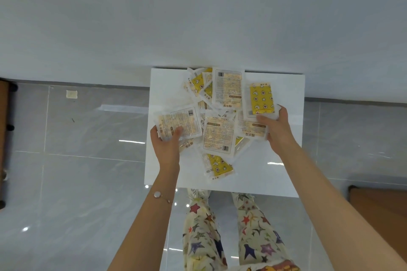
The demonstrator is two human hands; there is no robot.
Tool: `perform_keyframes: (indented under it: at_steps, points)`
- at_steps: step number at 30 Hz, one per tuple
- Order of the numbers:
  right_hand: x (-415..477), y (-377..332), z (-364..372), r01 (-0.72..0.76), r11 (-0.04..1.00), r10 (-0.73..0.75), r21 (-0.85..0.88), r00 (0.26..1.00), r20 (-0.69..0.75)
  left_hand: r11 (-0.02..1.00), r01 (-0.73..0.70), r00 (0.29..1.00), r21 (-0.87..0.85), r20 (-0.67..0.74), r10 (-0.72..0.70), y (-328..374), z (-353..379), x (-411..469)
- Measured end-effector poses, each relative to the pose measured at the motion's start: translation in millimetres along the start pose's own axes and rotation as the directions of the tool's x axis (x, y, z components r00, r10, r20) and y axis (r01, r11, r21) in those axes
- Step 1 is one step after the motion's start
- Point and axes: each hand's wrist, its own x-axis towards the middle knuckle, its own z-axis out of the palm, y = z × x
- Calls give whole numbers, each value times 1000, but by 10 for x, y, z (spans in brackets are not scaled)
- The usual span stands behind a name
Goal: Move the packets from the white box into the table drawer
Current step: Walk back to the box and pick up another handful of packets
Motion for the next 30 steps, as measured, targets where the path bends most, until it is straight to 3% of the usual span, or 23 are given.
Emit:
perform_keyframes:
  at_steps: [7,12,21,30]
  points:
    - [-340,-179,-140,107,979,-112,-173,993,-21,989,36,999,-144,13,-35,222,-325,-243]
    - [-1011,-507,28,194,943,-155,-271,975,158,984,22,1000,-176,18,-19,726,-523,-745]
    - [-2403,-1296,630,314,898,-190,-307,909,371,973,-182,981,-144,48,190,1585,-1376,-1896]
    - [-3630,-1258,1553,472,762,-86,-443,752,654,929,-297,933,-221,-273,234,1614,-2958,-2771]
